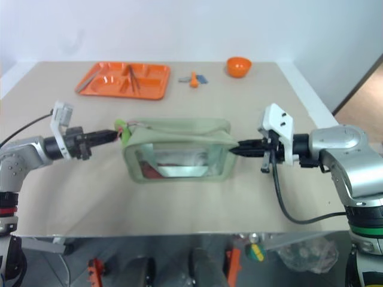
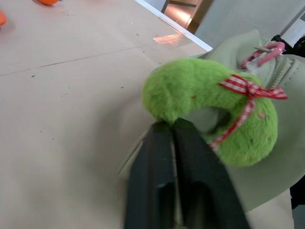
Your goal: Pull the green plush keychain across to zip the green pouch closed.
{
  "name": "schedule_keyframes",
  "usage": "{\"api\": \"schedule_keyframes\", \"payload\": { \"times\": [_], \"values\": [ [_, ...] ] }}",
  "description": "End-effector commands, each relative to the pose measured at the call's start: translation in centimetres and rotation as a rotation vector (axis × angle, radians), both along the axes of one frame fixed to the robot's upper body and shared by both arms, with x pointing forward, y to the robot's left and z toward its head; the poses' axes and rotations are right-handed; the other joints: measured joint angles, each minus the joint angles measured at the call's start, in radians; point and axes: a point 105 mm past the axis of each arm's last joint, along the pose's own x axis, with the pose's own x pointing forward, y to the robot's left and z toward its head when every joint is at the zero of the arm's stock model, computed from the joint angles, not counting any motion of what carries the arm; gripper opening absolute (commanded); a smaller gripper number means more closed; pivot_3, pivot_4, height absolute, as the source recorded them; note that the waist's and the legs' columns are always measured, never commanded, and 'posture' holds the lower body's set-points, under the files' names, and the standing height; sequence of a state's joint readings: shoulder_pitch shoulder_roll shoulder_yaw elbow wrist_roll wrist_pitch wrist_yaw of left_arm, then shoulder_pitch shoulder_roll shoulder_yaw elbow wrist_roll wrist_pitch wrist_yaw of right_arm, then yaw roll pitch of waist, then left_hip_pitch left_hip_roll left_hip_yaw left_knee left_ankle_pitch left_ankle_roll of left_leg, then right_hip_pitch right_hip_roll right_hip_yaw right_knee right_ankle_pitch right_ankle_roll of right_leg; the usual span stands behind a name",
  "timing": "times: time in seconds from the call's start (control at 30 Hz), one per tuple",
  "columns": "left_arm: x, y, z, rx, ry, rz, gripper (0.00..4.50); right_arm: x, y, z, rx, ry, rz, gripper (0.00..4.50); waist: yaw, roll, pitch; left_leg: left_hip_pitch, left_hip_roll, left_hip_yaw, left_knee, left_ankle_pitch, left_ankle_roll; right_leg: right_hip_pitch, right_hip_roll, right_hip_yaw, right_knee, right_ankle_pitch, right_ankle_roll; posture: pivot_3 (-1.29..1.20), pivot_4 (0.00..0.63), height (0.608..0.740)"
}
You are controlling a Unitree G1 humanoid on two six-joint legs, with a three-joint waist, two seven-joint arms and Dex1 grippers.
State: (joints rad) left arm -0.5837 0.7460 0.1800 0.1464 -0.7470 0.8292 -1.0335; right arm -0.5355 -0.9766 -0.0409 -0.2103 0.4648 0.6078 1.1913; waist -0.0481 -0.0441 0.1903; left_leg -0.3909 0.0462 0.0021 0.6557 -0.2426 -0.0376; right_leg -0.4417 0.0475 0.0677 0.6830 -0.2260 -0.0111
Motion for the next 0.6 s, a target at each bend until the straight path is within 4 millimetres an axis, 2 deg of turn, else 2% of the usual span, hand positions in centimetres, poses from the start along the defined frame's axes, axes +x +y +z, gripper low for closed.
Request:
{"api": "schedule_keyframes", "payload": {
  "times": [0.03, 0.13, 0.27, 0.4, 0.6],
  "values": [
    [0.0, -0.1, 2.1, -0.01, -0.078, -0.011, 0.04, -0.4, 0.1, 0.9, -0.008, -0.045, 0.012, 0.0, 0.0, 0.0, 0.0, 0.0, 0.0, 0.0, 0.0, 0.0, 0.0, 0.0, 0.0, 0.0, 0.0, 0.0, 0.0, 0.0, 0.15, 0.74],
    [0.0, 0.0, 3.3, -0.027, -0.116, -0.003, 0.04, -0.3, 0.2, 0.9, -0.008, -0.044, 0.013, 0.0, 0.0, 0.0, 0.0, 0.0, 0.0, 0.0, 0.0, 0.0, 0.0, 0.0, 0.0, 0.0, 0.0, 0.0, 0.0, 0.0, 0.15, 0.74],
    [-0.2, -0.5, 6.4, -0.048, -0.207, -0.024, 0.04, -0.2, 0.2, 1.0, -0.008, -0.046, 0.02, 0.0, 0.001, 0.0, 0.0, -0.001, 0.0, 0.0, 0.0, 0.0, 0.0, 0.0, 0.0, 0.0, 0.0, 0.0, 0.0, 0.0, 0.15, 0.74],
    [-0.7, -2.2, 8.9, -0.059, -0.288, -0.095, 0.04, -0.1, 0.3, 1.1, -0.012, -0.048, 0.023, 0.0, 0.001, 0.0, 0.0, -0.001, -0.001, 0.0, 0.0, 0.0, 0.0, 0.0, 0.0, 0.0, 0.0, 0.0, 0.0, 0.0, 0.15, 0.74],
    [-1.0, -6.1, 8.9, 0.039, -0.357, -0.225, 0.04, 0.0, 0.3, 1.3, -0.013, -0.056, 0.025, 0.0, 0.001, 0.0, 0.0, -0.001, -0.001, 0.0, 0.0, 0.0, 0.0, 0.0, 0.0, 0.0, 0.0, 0.0, 0.001, 0.0, 0.15, 0.74]
  ]
}}
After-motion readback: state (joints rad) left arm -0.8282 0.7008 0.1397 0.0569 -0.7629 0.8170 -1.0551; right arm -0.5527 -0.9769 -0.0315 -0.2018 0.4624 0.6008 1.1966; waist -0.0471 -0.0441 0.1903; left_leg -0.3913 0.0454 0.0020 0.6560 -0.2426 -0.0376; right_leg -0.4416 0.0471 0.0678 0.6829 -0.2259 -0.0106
